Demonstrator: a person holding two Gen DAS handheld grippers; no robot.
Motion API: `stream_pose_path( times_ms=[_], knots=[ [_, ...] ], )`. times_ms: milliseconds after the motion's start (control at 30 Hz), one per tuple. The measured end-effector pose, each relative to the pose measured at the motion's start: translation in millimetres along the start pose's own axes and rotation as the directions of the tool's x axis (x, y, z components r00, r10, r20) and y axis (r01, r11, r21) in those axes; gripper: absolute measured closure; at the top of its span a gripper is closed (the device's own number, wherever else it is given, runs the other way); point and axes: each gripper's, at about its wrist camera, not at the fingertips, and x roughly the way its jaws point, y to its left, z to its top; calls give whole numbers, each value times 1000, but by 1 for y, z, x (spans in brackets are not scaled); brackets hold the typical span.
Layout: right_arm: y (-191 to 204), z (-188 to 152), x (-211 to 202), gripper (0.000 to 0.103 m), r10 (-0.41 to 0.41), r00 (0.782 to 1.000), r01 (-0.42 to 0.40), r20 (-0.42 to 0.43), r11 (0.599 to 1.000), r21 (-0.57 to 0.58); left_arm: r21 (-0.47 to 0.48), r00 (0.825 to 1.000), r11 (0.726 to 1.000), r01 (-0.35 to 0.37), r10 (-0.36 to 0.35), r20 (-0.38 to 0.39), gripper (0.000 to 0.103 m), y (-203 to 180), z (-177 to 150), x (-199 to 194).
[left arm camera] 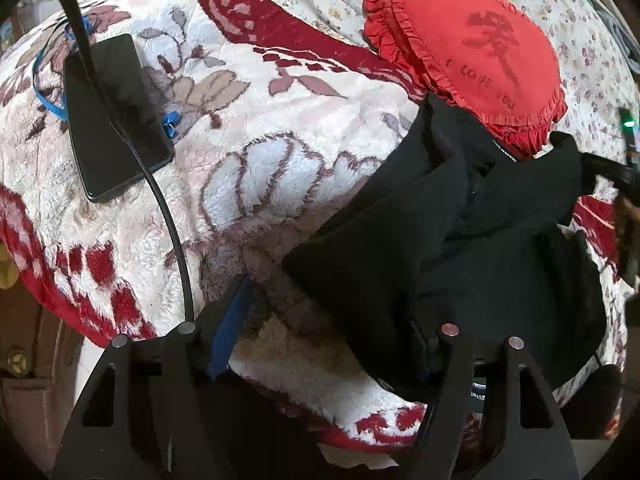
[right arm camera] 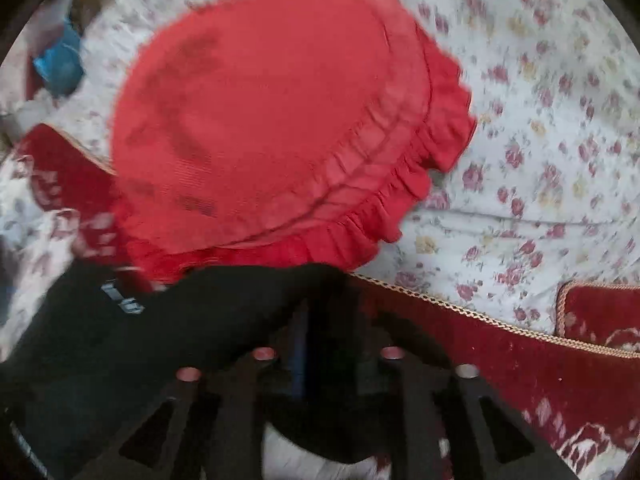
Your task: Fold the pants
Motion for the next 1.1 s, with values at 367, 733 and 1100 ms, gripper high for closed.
stream_pose_path(
  times_ms=[367, 733, 1100],
  knots=[
    [76, 65, -93, 36, 199, 941, -175, 275, 978, -109, -14, 999, 999, 34, -34, 9, 33, -5, 0, 0],
    [215, 37, 67, 36, 273, 949, -314, -155, 809, -497, 9, 998, 998, 68, -68, 10, 33, -10, 2, 6],
    [222, 67, 35, 91, 422, 906, -402, -36, 829, -389, -15, 988, 992, 125, -124, 90, 34, -2, 17, -5]
  ],
)
